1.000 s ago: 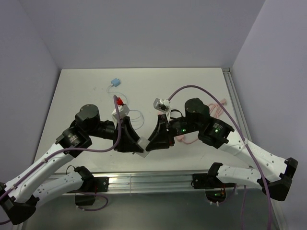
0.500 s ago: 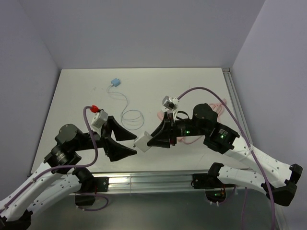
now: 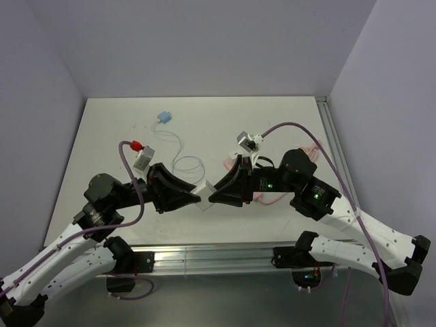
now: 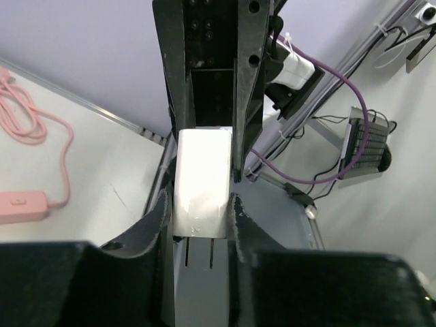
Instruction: Insert the plug
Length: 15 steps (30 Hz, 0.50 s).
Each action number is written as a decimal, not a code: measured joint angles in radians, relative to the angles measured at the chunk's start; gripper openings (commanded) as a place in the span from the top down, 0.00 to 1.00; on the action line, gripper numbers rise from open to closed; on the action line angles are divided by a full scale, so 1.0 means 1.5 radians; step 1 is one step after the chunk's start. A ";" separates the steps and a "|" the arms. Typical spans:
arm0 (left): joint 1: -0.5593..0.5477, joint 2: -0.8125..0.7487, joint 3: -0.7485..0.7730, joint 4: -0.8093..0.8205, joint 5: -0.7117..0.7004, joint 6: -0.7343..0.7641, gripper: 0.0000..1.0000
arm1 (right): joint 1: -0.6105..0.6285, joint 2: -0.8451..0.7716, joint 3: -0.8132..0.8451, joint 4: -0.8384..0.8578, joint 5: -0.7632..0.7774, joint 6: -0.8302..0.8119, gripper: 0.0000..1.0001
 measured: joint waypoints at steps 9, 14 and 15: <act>0.000 0.007 0.001 0.005 0.015 -0.010 0.99 | -0.004 -0.005 -0.004 -0.001 -0.005 -0.018 0.59; 0.001 0.008 0.003 0.001 0.023 -0.005 0.99 | -0.004 0.009 0.014 -0.015 -0.022 -0.032 0.57; 0.001 0.008 0.004 -0.001 0.025 -0.005 0.99 | -0.004 0.013 0.018 -0.017 -0.026 -0.035 0.56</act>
